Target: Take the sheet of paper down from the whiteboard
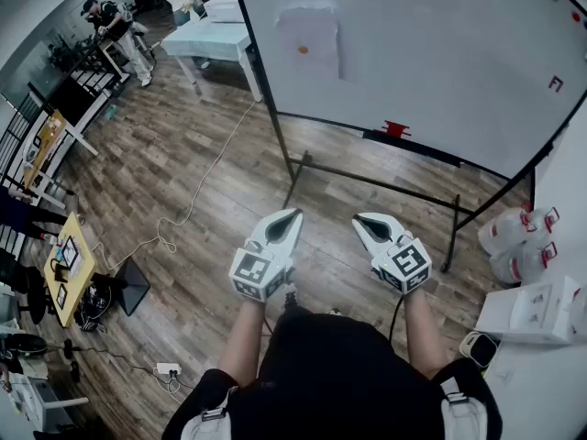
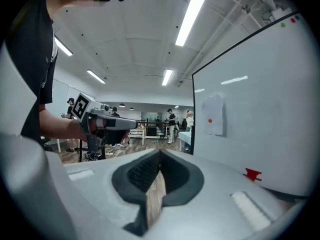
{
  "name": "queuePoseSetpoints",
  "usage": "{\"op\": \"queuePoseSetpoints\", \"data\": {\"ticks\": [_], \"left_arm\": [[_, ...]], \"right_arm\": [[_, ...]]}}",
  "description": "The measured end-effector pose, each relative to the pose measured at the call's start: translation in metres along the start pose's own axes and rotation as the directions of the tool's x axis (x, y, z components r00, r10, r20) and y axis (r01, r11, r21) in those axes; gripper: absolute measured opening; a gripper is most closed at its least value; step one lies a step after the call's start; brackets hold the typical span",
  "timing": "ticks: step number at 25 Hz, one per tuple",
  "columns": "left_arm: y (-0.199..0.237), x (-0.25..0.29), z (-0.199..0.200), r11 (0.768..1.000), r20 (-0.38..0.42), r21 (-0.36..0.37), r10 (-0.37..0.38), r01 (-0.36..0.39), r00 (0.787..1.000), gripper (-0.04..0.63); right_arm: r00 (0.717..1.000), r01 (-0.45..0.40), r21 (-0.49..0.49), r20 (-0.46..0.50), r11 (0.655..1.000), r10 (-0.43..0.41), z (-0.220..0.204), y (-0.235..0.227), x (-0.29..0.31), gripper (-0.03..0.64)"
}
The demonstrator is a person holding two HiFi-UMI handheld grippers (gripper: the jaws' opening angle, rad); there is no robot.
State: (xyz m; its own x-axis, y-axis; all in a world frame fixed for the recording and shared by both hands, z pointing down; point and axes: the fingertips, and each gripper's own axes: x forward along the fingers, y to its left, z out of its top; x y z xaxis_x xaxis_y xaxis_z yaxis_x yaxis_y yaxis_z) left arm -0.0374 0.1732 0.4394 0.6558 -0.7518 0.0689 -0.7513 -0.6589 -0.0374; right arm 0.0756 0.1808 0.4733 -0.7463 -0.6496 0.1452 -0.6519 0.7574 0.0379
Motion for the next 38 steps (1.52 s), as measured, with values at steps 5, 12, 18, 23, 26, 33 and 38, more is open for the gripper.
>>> {"op": "queuePoseSetpoints", "data": {"ticks": [5,12,18,23,26,33,38], "left_arm": [[-0.004,0.003,-0.008,1.000,-0.014,-0.002,-0.003,0.003,1.000,0.009],[-0.011,0.010,-0.015,1.000,-0.030,0.002,-0.013,0.013,0.999,0.009],[-0.011,0.012,-0.018,1.000,-0.035,-0.006,-0.003,0.002,0.999,0.009],[-0.011,0.011,-0.020,1.000,-0.035,-0.005,0.001,-0.001,0.999,0.009],[-0.009,0.010,-0.023,1.000,-0.041,-0.010,0.002,-0.002,0.999,0.009],[0.000,0.012,-0.028,1.000,-0.041,-0.023,0.001,-0.002,0.999,0.009],[0.013,0.014,-0.031,0.999,-0.041,-0.038,0.001,-0.003,0.999,0.009]], "right_arm": [[1.000,-0.017,-0.002,-0.011,1.000,0.017,-0.016,0.001,-0.004,0.003],[1.000,-0.020,0.018,-0.017,1.000,0.020,-0.025,-0.003,-0.009,0.003],[1.000,-0.011,0.009,-0.018,1.000,0.011,-0.028,-0.006,-0.013,0.003],[1.000,-0.029,0.015,-0.009,0.999,0.029,-0.032,-0.004,-0.015,0.003],[0.999,-0.035,0.018,-0.015,0.999,0.035,-0.036,-0.003,-0.014,0.003],[0.999,-0.045,0.030,-0.023,0.999,0.045,-0.039,-0.002,-0.005,0.003],[0.998,-0.042,0.029,-0.036,0.999,0.043,-0.040,-0.001,0.005,0.003]]}}
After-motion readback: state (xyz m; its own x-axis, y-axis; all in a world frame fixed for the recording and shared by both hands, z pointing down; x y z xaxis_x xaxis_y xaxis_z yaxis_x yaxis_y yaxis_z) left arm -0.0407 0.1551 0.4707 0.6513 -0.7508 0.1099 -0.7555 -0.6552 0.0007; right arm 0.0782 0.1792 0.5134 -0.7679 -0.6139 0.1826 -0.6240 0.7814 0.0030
